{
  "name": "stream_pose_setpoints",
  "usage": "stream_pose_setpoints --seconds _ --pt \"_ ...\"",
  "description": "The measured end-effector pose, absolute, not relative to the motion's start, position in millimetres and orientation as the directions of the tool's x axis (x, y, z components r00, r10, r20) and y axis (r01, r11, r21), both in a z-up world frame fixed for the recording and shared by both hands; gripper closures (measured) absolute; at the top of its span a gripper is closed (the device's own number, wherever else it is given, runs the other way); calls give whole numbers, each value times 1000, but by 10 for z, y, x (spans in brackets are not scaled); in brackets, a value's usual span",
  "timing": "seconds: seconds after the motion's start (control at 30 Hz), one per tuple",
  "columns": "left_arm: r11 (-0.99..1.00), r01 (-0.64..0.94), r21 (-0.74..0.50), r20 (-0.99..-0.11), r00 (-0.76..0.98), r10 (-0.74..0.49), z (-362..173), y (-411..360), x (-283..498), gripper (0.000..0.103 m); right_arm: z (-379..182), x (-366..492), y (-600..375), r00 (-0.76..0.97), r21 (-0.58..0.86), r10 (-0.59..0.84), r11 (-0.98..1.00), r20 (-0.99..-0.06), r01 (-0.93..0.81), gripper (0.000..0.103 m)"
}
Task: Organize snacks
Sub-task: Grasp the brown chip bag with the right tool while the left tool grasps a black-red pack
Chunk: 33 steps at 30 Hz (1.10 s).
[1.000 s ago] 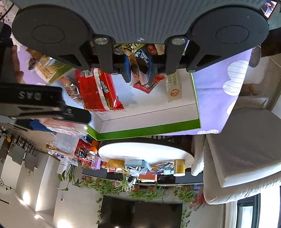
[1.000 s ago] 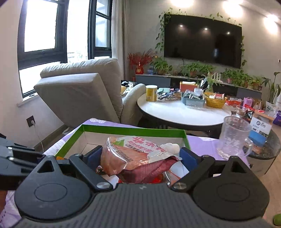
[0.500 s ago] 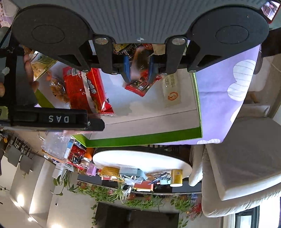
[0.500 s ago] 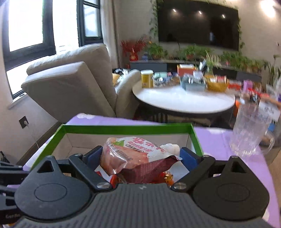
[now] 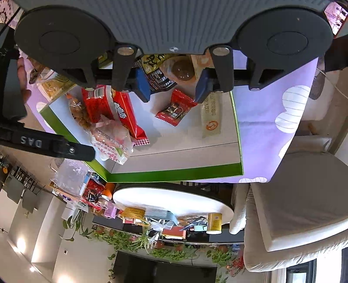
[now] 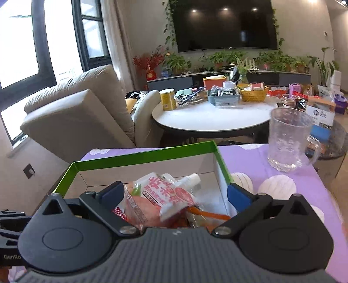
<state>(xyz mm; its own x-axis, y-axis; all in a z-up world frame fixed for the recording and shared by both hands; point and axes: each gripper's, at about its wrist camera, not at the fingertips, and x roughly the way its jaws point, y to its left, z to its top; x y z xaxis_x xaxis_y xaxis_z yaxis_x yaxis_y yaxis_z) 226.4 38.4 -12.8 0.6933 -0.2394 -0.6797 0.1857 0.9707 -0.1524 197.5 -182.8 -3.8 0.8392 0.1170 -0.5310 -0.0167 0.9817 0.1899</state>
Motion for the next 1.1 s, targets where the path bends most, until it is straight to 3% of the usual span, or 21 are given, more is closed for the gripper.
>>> stream_pose_setpoints --seconds 0.33,0.5,0.63,0.77,0.93,1.1 --pt "975 177 -136 -678 701 -222 -106 358 1981 56 -51 1644 -2007 830 187 97 982 -549 9 41" --pt "954 258 -155 -648 702 -295 15 314 1788 55 -166 1343 -2172 823 185 67 982 -564 47 41" --pt "940 337 -55 -621 726 -297 -55 129 1615 46 -266 1161 -2253 797 149 39 987 -603 65 41" --pt "925 371 84 -604 757 -249 -117 -73 1499 46 -415 1090 -2256 749 114 39 992 -662 49 41" --pt "890 453 57 -608 723 -329 -92 -141 1440 46 -573 1062 -2196 717 99 51 995 -695 26 41" --pt "877 475 69 -665 677 -314 -288 -236 1451 46 -643 1121 -2086 710 55 38 998 -703 0 41"
